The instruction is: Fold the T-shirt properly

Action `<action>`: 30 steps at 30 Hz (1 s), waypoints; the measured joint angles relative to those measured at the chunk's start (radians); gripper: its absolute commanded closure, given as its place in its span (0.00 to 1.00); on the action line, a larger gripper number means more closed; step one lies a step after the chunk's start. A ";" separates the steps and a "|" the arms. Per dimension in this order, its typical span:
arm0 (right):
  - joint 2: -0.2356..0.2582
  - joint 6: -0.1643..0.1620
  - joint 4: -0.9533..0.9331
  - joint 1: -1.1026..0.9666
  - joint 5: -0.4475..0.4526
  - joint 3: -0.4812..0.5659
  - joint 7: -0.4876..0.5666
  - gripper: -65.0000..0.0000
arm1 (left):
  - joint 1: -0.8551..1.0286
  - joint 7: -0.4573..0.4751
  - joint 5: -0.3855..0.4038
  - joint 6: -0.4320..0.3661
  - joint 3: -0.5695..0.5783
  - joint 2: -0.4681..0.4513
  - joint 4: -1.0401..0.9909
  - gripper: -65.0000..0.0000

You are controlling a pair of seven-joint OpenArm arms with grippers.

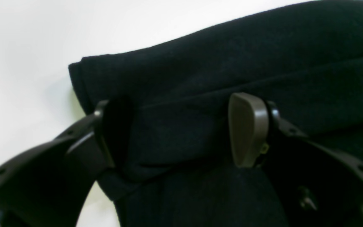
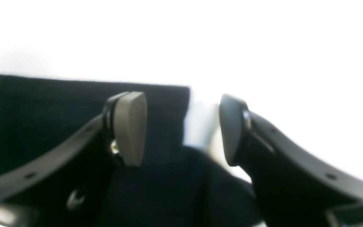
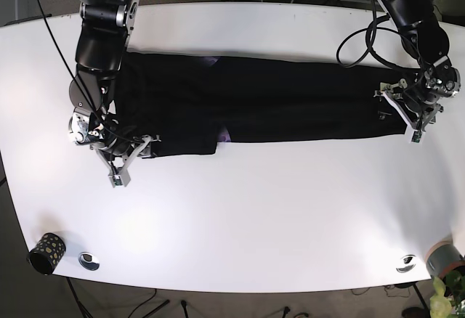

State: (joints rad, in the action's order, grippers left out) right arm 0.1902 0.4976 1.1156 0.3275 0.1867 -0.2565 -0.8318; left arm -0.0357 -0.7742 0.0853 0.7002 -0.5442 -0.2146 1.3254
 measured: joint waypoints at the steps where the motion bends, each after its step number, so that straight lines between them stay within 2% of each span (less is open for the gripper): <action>1: -0.009 0.001 0.014 -0.006 0.000 0.000 -0.002 0.45 | 0.000 0.000 0.000 0.000 0.000 0.000 0.000 0.33; 5: -0.047 0.010 0.037 -0.016 0.001 0.002 -0.006 0.45 | 0.000 0.000 0.000 0.000 0.002 0.000 0.000 0.33; 7: -0.049 0.013 0.037 -0.016 0.000 0.003 -0.006 0.46 | 0.000 0.000 0.000 0.000 0.002 0.000 0.000 0.33; 9: -0.048 0.011 0.037 -0.016 0.000 0.002 -0.005 0.50 | 0.000 0.000 0.000 0.000 0.002 0.000 0.000 0.33; 11: -0.049 0.008 0.038 -0.017 0.000 0.000 -0.002 0.61 | 0.000 0.000 -0.003 0.000 0.002 0.000 0.000 0.33; 15: -0.061 0.008 0.047 -0.018 0.001 0.001 -0.003 0.96 | 0.000 0.001 -0.003 0.000 0.002 -0.001 -0.001 0.33; 16: -0.066 0.008 0.064 -0.023 0.000 0.002 -0.005 1.00 | 0.000 0.001 -0.003 0.000 0.002 -0.001 -0.001 0.33; 30: -0.064 0.012 0.534 -0.281 0.015 0.001 -0.010 1.00 | -0.001 0.004 -0.003 0.000 0.003 -0.003 -0.003 0.33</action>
State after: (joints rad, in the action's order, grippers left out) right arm 0.1257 0.5098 1.6497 0.0467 0.2020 -0.2554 -0.8417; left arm -0.0364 -0.7700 0.0826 0.7002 -0.5415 -0.2173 1.3220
